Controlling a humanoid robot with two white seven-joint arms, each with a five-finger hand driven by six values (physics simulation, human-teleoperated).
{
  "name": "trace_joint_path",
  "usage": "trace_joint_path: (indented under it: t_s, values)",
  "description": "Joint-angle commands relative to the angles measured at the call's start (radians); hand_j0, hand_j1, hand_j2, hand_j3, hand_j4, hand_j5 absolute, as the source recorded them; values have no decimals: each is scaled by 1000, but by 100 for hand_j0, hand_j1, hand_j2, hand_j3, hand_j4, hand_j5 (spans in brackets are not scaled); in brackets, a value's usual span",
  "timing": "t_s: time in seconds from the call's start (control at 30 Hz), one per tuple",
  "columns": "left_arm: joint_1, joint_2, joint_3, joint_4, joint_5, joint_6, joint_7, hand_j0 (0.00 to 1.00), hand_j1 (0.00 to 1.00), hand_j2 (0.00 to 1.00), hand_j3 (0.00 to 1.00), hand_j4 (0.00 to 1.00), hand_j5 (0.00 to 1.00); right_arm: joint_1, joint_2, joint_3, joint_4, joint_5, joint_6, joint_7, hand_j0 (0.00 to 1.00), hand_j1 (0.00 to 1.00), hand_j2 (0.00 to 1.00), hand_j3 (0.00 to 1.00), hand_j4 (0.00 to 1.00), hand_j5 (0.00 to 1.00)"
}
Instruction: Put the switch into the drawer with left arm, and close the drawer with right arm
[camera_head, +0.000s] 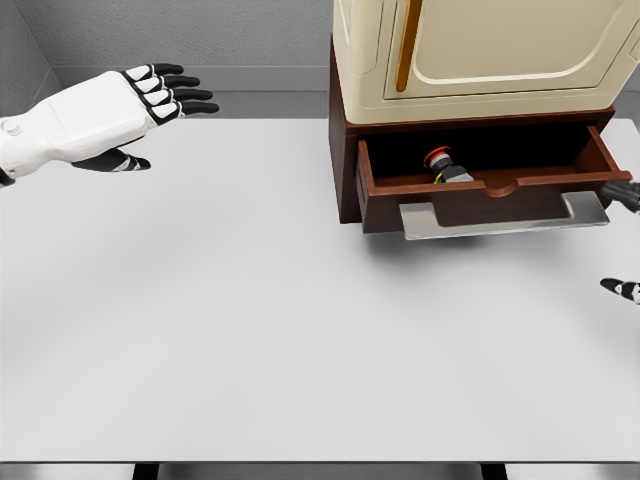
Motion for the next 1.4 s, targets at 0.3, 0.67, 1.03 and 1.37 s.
trace_joint_path:
  t_s: [0.3,0.67,1.03,1.37]
  values:
    - [-2,1,0,-3,6,1,1,100,100,100,100,100,100,-35,-5,20,-2,-2,0,-2,72,72,72,72,72,72]
    - [-2,0,0,-1,6,1,1,100,100,100,100,100,100,-23,-12,-50,-4,-19,0,-5,66,66,66,66,66,66]
    - [-2,1,0,-1,6,1,1,100,100,100,100,100,100,-8,-12,-24,-2,-13,0,35,64,64,64,64,64,64]
    - [-2,1,0,-1,6,1,1,100,100,100,100,100,100,-15,-14,-50,-4,-19,0,32,56,56,56,56,56,56]
